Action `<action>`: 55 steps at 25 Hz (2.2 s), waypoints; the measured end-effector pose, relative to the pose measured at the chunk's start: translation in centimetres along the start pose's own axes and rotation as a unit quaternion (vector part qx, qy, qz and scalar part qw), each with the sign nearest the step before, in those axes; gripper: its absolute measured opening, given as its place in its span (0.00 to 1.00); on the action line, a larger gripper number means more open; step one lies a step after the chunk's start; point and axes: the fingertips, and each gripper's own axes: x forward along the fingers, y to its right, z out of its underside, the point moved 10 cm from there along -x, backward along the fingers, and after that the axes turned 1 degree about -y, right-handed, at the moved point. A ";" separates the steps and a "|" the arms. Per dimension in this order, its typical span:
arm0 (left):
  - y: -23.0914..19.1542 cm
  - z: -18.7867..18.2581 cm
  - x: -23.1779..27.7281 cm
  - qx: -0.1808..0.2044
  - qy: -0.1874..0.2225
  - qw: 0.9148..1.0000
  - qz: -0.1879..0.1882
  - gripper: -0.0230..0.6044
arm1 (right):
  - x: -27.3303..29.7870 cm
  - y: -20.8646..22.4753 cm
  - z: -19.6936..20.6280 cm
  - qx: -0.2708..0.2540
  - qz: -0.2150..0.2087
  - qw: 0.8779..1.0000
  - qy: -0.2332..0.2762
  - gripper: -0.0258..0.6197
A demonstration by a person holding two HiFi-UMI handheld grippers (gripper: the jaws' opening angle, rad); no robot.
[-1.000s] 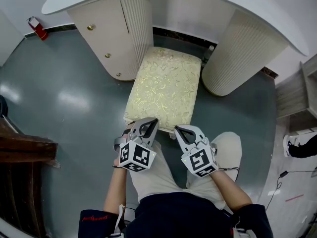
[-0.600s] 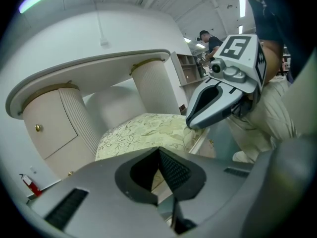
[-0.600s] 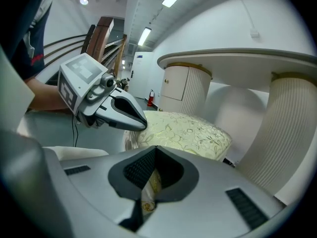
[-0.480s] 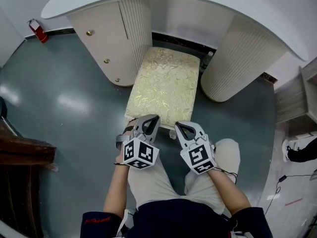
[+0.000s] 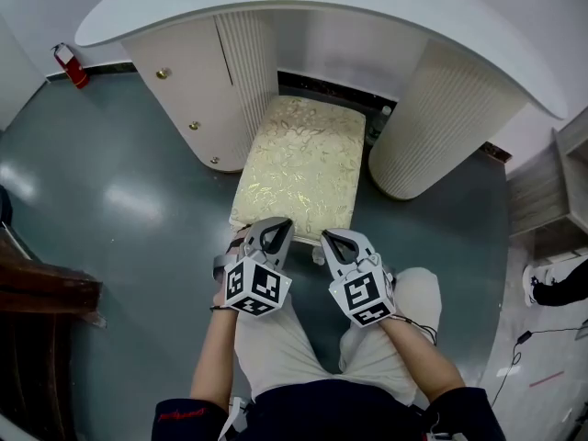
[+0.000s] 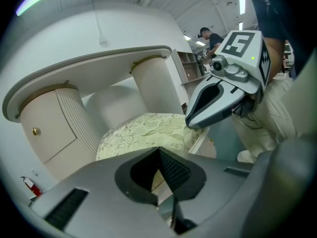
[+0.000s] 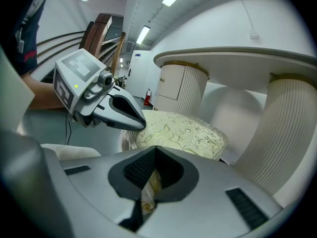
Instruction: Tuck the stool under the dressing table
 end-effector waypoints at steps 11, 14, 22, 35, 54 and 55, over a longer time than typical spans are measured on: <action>-0.8 -0.4 1.5 -0.008 0.000 1.000 -0.013 0.06 | 0.9 1.6 -0.1 -0.006 0.001 1.000 0.002 0.06; -1.2 -0.6 2.1 -0.008 0.001 1.000 -0.016 0.06 | 1.3 2.3 -0.1 -0.005 0.005 1.000 0.002 0.06; -1.8 -0.8 3.2 -0.018 0.004 1.000 -0.019 0.06 | 2.1 3.3 -0.1 -0.003 0.013 1.000 0.001 0.06; -3.5 -1.2 5.3 -0.043 0.005 0.999 -0.027 0.06 | 3.9 5.3 -0.6 -0.007 0.024 1.000 0.000 0.06; -4.4 -0.8 5.8 -0.058 0.018 0.998 -0.012 0.06 | 4.7 5.6 -1.0 -0.013 0.029 0.999 -0.004 0.06; -4.5 -0.9 5.8 -0.059 0.019 0.998 -0.011 0.06 | 4.7 5.6 -1.0 -0.015 0.028 1.000 -0.005 0.06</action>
